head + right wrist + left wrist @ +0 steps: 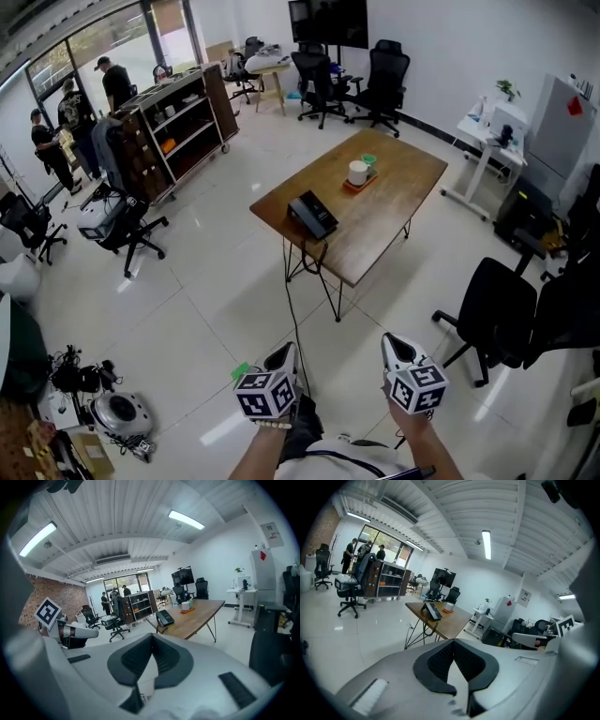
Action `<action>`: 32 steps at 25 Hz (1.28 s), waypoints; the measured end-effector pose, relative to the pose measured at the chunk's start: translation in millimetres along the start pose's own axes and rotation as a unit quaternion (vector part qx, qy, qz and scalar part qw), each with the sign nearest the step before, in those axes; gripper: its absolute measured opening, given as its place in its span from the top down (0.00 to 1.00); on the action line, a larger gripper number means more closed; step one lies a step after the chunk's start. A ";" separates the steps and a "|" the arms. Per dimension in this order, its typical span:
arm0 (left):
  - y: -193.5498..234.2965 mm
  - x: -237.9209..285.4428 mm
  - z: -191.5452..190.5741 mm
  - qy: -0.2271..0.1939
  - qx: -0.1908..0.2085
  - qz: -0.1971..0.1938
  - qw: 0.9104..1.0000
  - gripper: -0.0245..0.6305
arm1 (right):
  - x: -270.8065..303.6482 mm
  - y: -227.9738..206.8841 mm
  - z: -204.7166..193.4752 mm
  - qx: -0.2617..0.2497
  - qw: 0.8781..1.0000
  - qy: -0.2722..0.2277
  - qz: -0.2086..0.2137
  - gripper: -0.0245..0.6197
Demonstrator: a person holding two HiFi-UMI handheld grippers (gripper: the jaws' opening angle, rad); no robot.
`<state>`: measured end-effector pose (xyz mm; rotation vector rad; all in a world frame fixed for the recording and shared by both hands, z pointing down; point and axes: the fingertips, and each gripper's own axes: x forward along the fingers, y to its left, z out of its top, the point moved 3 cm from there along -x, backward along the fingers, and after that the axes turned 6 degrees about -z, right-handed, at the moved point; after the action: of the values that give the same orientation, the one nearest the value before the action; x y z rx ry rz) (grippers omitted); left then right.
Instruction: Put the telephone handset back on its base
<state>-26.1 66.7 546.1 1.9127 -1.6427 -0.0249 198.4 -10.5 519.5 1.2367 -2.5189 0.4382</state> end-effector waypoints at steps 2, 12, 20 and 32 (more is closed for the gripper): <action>-14.1 -16.3 -15.2 -0.002 0.000 0.006 1.000 0.96 | -19.4 0.2 -4.6 -0.006 1.000 -0.003 0.004 0.96; -56.5 -73.6 -56.4 0.005 0.030 0.030 0.999 0.96 | -85.9 19.2 -33.3 -0.018 1.000 -0.005 0.015 0.96; -65.2 -89.7 -61.9 0.011 0.045 0.016 0.999 0.96 | -113.1 33.8 -39.2 -0.020 1.000 -0.007 -0.003 0.96; -66.2 -139.0 -68.9 0.001 0.045 0.005 0.999 0.96 | -142.5 84.2 -52.0 -0.030 1.000 -0.001 -0.002 0.96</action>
<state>27.9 224.6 521.5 1.9716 -1.6777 0.0558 221.1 160.2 498.9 1.2204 -2.5108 0.3579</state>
